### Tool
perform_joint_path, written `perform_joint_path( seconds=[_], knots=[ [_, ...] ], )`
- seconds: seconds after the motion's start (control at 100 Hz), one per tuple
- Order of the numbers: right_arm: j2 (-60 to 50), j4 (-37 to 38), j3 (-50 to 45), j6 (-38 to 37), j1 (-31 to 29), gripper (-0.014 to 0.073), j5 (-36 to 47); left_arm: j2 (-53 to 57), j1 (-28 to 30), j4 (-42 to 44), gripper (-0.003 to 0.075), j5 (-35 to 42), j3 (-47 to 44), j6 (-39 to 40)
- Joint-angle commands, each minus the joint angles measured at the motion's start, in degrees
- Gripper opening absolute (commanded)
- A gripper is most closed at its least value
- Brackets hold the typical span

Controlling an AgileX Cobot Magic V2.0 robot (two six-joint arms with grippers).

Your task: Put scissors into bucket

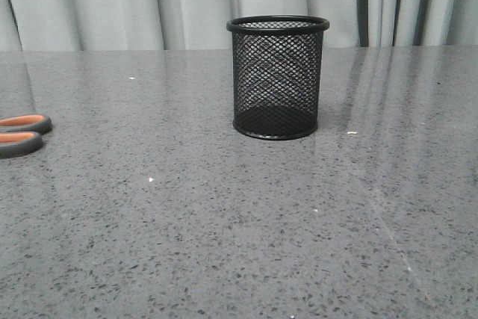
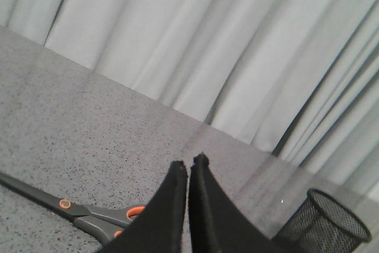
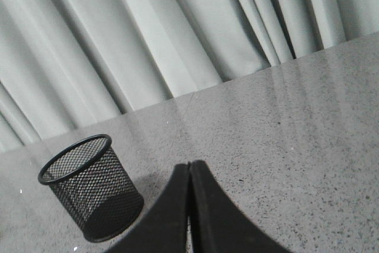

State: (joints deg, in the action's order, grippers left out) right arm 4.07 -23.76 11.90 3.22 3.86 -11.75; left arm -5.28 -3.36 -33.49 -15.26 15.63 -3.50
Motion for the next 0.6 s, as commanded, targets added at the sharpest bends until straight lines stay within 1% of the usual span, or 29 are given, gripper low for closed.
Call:
perform_joint_path(
  seconds=[0.0, 0.1, 0.19, 0.26, 0.34, 0.49, 0.56, 0.59],
  knots=[
    [6.31, 3.51, 7.16, 0.31, -0.41, -0.0053, -1.17, -7.52, 0.23, 7.97, -0.0020, -4.85, 8.84, 0.38],
    [15.90, 6.84, 15.26, 0.31, -0.41, -0.0053, -7.50, -16.12, 0.23, 13.96, -0.0020, -14.77, 18.24, -0.58],
    [24.43, 9.39, 21.77, 0.31, -0.41, -0.0054, -13.90, -23.31, 0.23, 15.08, -0.0020, -22.67, 26.10, -5.60],
    [30.11, 10.51, 26.61, 0.31, -0.41, -0.0055, -18.39, -27.76, 0.23, 15.08, -0.0020, -27.17, 30.94, -8.77],
    [34.90, 11.00, 30.73, 0.44, -0.41, -0.0055, -21.68, -31.59, 0.23, 15.08, -0.0019, -30.38, 35.05, -10.38],
    [39.99, 10.35, 34.29, 5.24, -0.41, -0.0042, -23.90, -36.64, 0.23, 15.08, -0.0017, -34.39, 38.69, -15.26],
    [40.85, 9.59, 35.08, 6.73, -0.31, 0.0019, -24.66, -38.23, 0.23, 15.08, -0.0003, -35.49, 39.47, -17.38],
    [41.10, 9.18, 35.18, 6.99, -0.31, 0.0067, -24.79, -38.79, 0.23, 15.08, 0.0014, -35.99, 39.62, -17.81]
  ],
)
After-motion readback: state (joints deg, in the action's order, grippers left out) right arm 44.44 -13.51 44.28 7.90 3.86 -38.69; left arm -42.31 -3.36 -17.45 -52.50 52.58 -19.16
